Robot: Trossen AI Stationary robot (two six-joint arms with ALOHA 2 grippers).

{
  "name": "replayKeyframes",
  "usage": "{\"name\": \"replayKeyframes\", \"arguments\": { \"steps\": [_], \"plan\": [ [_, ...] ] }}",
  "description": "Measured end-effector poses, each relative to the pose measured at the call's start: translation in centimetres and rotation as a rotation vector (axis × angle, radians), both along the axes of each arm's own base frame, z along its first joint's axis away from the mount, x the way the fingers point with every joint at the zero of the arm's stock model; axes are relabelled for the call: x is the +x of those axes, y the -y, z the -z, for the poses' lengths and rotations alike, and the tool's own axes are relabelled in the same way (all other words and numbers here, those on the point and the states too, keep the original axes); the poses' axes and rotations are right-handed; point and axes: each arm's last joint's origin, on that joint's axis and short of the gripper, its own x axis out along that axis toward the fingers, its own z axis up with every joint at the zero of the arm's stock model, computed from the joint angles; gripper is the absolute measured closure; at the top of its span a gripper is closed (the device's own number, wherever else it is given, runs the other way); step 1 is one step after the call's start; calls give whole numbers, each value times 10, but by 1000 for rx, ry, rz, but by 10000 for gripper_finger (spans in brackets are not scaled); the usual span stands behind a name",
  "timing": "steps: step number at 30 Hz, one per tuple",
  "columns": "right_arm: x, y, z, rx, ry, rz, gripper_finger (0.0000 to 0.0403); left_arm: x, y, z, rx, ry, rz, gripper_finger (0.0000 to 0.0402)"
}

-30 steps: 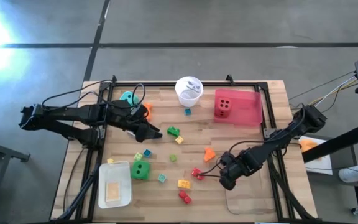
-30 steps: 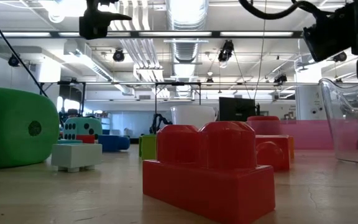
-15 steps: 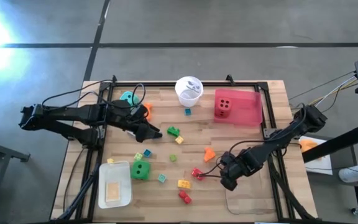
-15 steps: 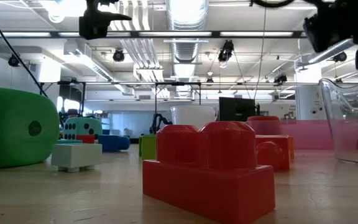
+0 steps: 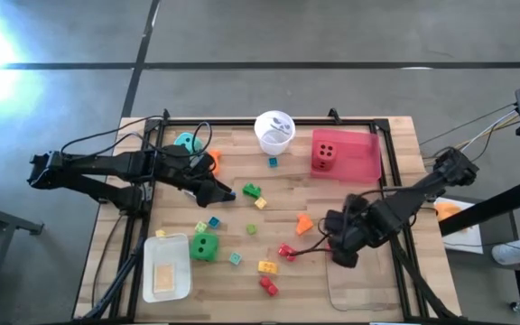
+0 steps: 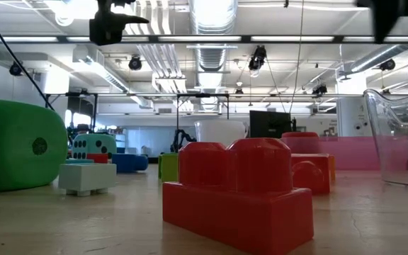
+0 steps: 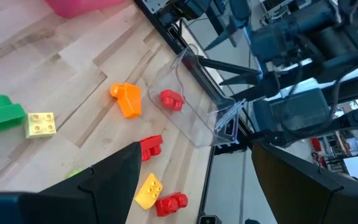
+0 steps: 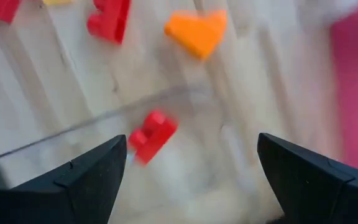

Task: Pick & Place Toys
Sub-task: Put the orange game piece into the transparent bin

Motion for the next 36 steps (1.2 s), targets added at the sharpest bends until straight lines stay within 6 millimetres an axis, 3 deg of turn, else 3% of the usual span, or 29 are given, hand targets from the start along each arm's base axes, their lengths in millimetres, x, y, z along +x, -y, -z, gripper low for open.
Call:
{"name": "replayKeyframes", "arguments": {
  "steps": [6, 9, 17, 26, 36],
  "plan": [
    [27, 21, 9, -81, -49, -183, 49, 0, 1, 0, -21, 0, 41, 94],
    [42, 30, 10, -81, 5, -272, 49, -3, 2, 0, -52, -16, 53, 94],
    [62, 52, 22, -70, 36, -525, 49, -31, 2, -13, -82, -11, 24, 95],
    [82, 65, 65, -30, -31, -678, 49, -63, 1, -18, -100, 25, -48, 95],
    [103, 67, 108, 5, -139, -818, 49, -70, 0, -16, -79, 22, -76, 95]
  ]
}}
